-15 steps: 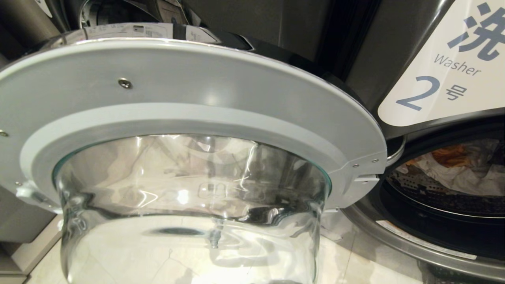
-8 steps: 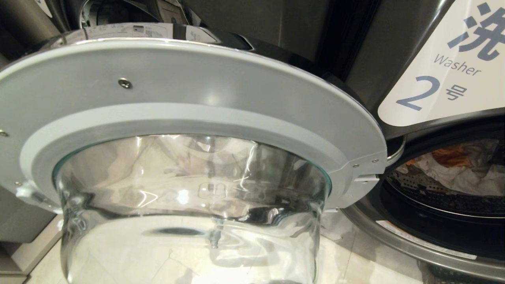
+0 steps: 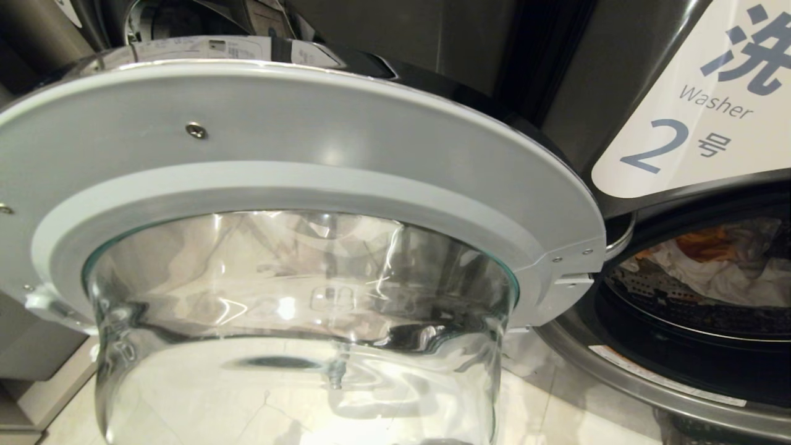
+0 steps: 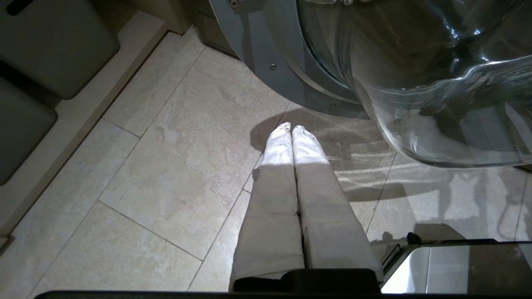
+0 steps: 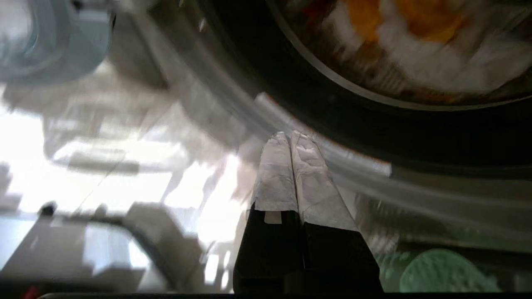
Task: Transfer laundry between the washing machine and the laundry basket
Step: Pick a cloth and place it into the basket
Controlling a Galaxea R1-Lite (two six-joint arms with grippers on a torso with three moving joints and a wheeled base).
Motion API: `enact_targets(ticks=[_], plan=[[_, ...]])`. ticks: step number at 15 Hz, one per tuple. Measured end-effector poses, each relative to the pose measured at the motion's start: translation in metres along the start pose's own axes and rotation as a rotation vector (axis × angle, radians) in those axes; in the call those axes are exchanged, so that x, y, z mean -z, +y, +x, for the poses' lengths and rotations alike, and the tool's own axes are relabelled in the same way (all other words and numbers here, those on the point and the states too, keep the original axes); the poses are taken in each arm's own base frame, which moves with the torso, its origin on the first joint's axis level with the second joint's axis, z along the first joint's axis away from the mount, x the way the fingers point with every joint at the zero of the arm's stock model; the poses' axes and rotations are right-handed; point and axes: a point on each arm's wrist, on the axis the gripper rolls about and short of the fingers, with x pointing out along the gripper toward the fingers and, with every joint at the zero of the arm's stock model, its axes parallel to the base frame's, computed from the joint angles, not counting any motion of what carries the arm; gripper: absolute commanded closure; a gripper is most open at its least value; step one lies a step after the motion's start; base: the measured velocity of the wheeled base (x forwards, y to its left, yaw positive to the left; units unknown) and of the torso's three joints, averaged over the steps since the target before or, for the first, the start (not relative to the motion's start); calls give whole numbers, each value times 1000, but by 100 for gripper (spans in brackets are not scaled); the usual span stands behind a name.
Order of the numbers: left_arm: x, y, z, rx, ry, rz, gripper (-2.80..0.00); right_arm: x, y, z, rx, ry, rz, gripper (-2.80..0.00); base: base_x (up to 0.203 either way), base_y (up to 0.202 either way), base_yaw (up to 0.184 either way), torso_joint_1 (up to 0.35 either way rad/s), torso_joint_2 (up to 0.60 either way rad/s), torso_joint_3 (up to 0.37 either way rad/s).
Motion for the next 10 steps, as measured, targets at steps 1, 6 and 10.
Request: enact_targets(ticks=[1, 6, 10], plan=[[0, 0, 0, 0, 0, 0, 0, -9, -1, 4, -24, 74, 4, 0, 0, 0, 0, 0, 0, 0], [0, 0, 0, 0, 0, 0, 0, -24, -3, 77, -129, 453, 58, 0, 0, 0, 0, 0, 0, 0], [0, 0, 0, 0, 0, 0, 0, -18, -4, 157, -108, 623, 229, 0, 0, 0, 0, 0, 0, 0]])
